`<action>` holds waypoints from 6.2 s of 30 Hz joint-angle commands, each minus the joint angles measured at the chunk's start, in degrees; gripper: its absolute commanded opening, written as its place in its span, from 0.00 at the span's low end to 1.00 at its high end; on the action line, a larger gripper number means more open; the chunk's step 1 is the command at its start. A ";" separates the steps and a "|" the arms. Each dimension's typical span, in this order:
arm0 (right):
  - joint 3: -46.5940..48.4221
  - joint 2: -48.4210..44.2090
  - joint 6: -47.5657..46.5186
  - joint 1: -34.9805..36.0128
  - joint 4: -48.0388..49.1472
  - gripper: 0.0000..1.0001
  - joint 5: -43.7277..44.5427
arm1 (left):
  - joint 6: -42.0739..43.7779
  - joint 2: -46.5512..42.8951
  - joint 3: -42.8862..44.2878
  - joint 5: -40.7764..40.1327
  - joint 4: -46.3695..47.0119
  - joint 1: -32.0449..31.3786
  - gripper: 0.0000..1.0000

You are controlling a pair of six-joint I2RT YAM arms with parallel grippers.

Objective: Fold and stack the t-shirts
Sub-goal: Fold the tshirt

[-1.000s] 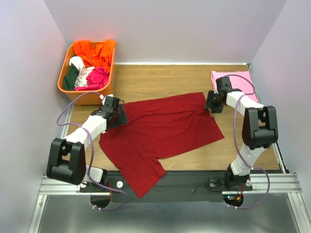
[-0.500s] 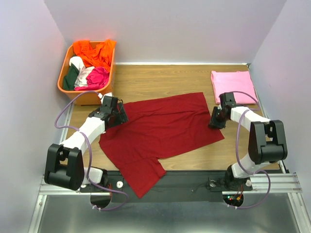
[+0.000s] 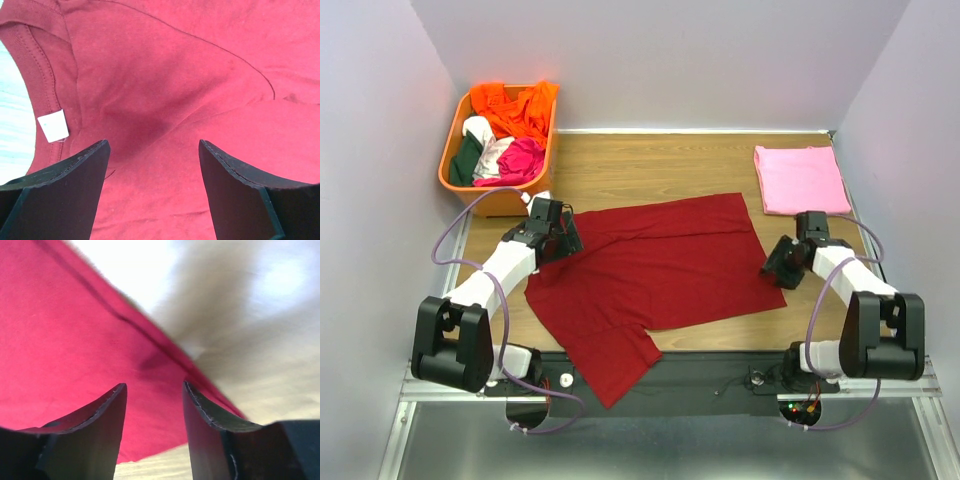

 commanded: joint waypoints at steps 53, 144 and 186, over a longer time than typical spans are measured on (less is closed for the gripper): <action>31.42 26.72 -4.30 5.03 9.08 0.55 -3.91 | -3.01 -0.80 -6.74 4.85 -2.52 11.84 0.20; 35.55 27.69 -4.04 5.20 6.53 0.01 0.31 | 0.15 -6.43 3.54 4.06 -7.44 11.93 0.00; 63.43 40.70 -9.58 5.03 3.89 0.04 -7.07 | 1.91 0.16 23.24 10.65 -7.62 16.15 0.00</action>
